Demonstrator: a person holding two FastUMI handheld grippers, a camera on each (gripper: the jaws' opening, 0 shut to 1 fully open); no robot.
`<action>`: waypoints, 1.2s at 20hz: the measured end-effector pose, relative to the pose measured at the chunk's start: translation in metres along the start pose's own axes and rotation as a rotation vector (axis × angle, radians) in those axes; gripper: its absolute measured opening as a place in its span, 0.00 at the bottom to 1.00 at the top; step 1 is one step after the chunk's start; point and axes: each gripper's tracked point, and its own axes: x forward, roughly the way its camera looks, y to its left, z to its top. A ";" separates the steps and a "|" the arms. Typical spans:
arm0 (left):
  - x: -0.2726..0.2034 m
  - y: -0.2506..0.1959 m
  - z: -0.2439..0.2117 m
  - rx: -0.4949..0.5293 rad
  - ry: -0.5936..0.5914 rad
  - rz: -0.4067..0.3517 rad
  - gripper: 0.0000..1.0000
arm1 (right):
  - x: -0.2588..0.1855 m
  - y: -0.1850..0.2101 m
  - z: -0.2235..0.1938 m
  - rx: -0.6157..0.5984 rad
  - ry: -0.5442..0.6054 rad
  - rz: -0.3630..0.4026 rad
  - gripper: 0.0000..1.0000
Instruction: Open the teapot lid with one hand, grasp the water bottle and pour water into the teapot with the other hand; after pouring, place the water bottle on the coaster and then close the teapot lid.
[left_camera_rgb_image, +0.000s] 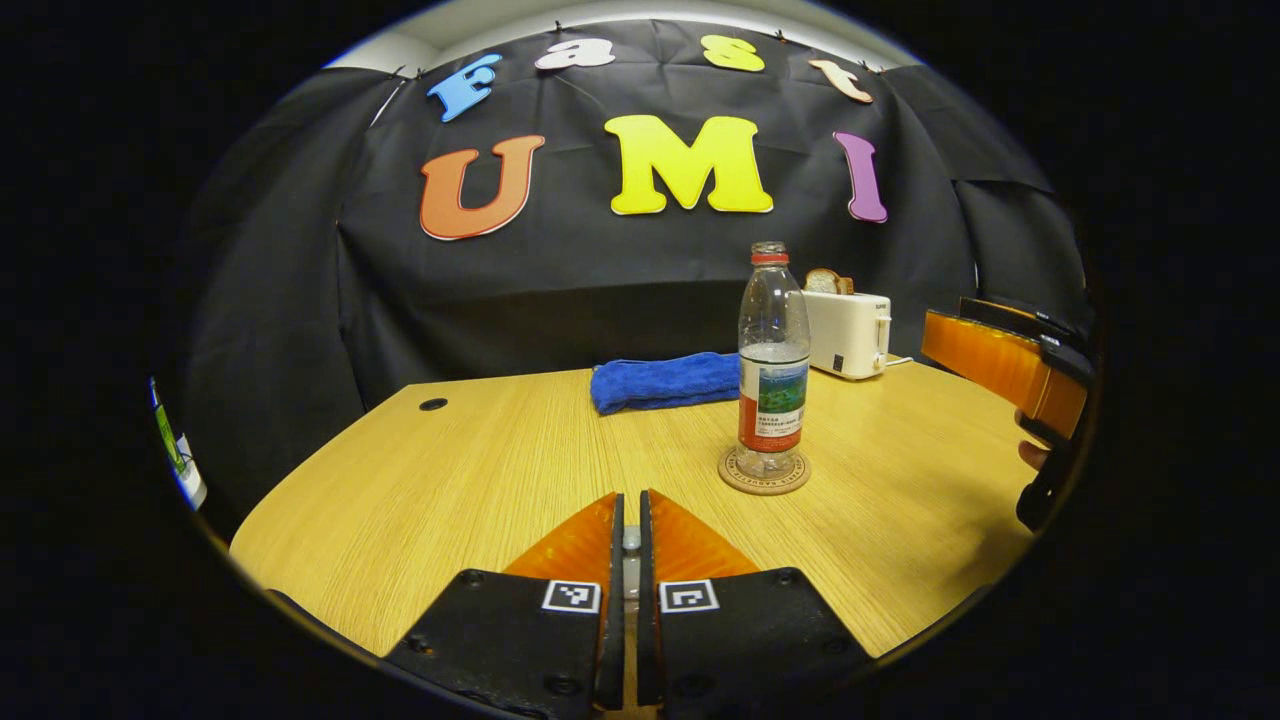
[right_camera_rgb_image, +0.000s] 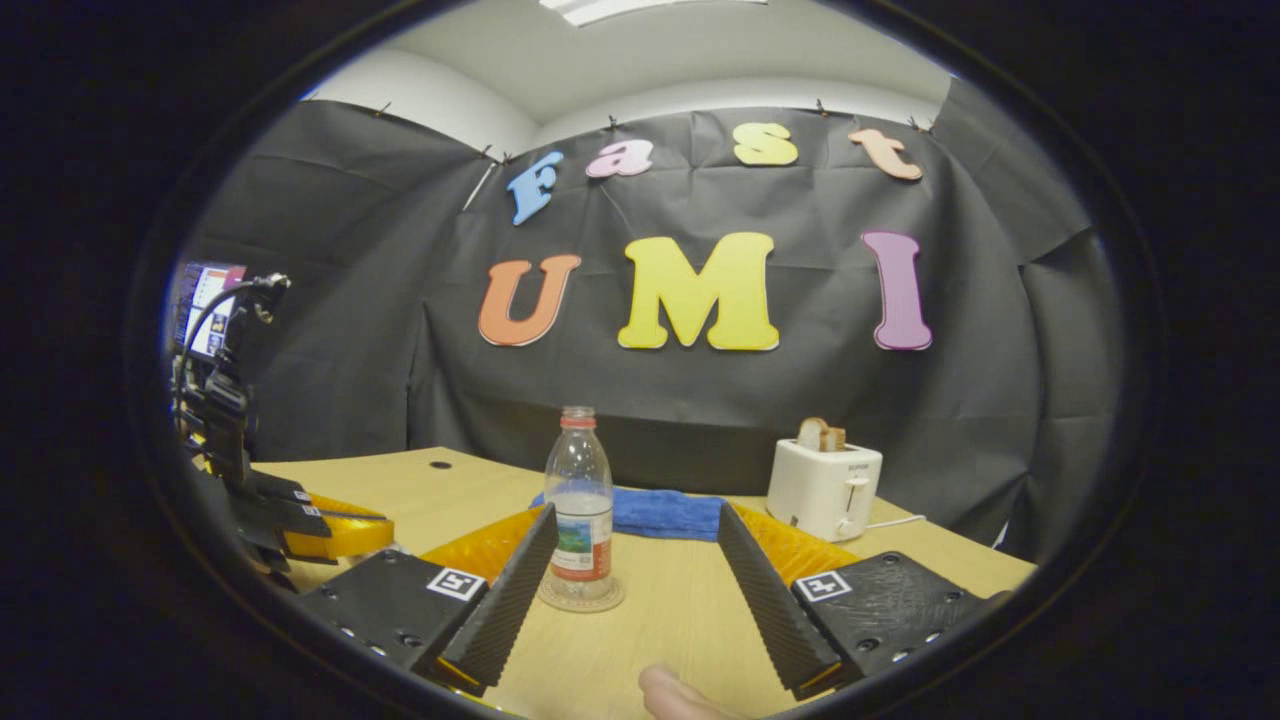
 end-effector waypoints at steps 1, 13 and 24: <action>-0.002 0.002 0.002 0.007 -0.004 0.013 0.08 | -0.002 -0.002 0.001 -0.007 -0.001 -0.007 0.96; -0.067 -0.005 0.072 0.018 -0.116 0.148 0.85 | -0.053 -0.025 0.042 -0.087 -0.024 -0.087 0.95; -0.130 -0.006 0.118 -0.080 -0.224 0.205 0.99 | -0.098 -0.028 0.042 0.001 0.091 -0.095 0.95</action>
